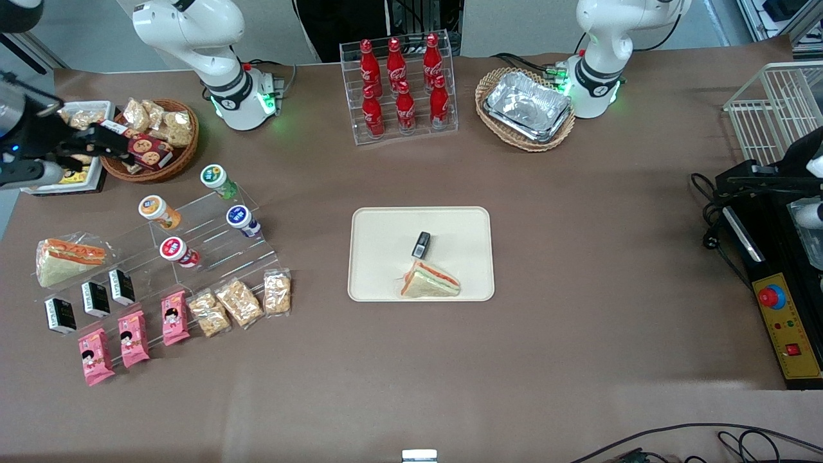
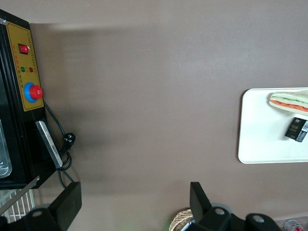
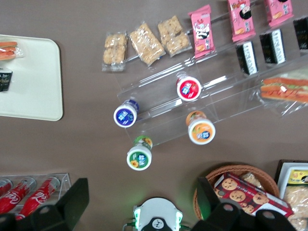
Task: Place green gum on tray
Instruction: 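Move the right gripper over the green-labelled gum bottle on the rack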
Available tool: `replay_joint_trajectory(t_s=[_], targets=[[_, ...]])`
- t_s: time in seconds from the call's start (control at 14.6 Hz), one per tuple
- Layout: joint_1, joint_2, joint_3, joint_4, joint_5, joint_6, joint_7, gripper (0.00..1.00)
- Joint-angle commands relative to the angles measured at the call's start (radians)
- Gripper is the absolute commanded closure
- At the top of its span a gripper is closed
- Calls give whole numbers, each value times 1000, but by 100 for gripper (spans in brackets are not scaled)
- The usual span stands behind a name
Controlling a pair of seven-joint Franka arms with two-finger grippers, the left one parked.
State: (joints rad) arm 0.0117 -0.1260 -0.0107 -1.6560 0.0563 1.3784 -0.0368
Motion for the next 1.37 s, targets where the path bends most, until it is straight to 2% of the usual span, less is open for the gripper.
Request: replay_joint_trajectory(t_s=[0.0, 0.27, 0.82, 1.3], targets=[[25, -154, 0, -233, 20, 121, 35, 0], [59, -279, 5, -482, 20, 304, 35, 0], [62, -296, 43, -731, 19, 536, 35, 0], [62, -282, 51, -837, 14, 632, 35, 0]])
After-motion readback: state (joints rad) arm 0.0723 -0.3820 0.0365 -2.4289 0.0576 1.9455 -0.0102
